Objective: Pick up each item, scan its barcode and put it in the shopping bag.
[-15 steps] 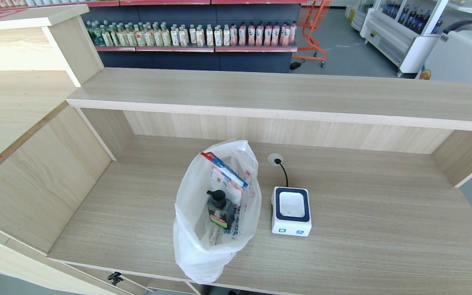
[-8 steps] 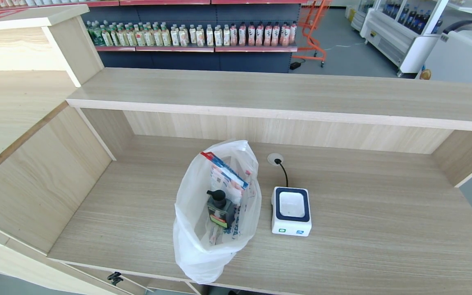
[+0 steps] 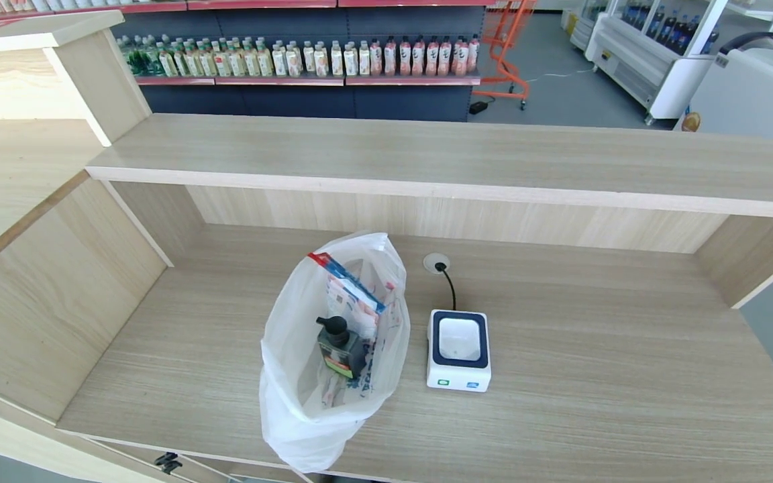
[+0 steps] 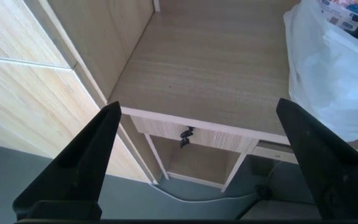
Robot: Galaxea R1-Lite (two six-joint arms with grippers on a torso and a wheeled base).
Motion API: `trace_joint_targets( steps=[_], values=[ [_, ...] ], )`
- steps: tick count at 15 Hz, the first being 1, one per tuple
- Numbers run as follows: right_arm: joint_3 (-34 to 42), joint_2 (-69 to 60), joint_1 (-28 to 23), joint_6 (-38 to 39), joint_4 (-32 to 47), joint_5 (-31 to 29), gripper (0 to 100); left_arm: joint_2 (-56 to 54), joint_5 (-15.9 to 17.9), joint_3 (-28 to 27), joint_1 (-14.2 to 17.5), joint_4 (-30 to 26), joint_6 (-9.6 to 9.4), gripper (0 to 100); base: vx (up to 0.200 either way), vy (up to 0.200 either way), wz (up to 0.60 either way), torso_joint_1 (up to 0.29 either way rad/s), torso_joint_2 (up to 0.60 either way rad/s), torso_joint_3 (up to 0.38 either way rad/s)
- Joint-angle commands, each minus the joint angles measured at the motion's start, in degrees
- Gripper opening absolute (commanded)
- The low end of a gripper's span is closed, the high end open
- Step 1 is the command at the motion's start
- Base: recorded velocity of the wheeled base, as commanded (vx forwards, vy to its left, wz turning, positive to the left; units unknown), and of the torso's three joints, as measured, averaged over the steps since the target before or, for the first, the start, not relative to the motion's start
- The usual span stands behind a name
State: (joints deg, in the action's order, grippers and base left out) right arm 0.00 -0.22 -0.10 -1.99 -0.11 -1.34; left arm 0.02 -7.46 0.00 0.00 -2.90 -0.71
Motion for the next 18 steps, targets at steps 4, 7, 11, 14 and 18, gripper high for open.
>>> trace_joint_targets(
  steps=[4,7,11,14,18],
  values=[
    [0.0,0.2,0.0,0.0,-0.1,0.0,0,0.1,0.0,0.0,0.0,0.0,0.00,100,0.100,0.000,0.00,0.004,0.00,0.000],
    [0.0,0.2,0.0,0.0,-0.1,0.0,0,0.1,0.0,0.0,0.0,0.0,0.00,100,0.000,0.000,0.00,0.000,0.00,0.000],
    [0.0,0.2,0.0,0.0,-0.1,0.0,0,0.1,0.0,0.0,0.0,0.0,-0.08,100,0.000,0.000,0.00,0.000,0.00,0.000],
    [0.0,0.2,0.0,-0.1,-0.1,0.0,0,0.0,0.0,0.0,0.0,0.0,-0.08,100,0.000,0.000,0.00,0.000,0.00,0.000],
    [0.0,0.2,0.0,0.8,-0.1,0.0,0,0.1,0.0,0.0,0.0,0.0,0.00,100,0.000,0.000,0.00,0.000,0.00,0.000]
  ],
)
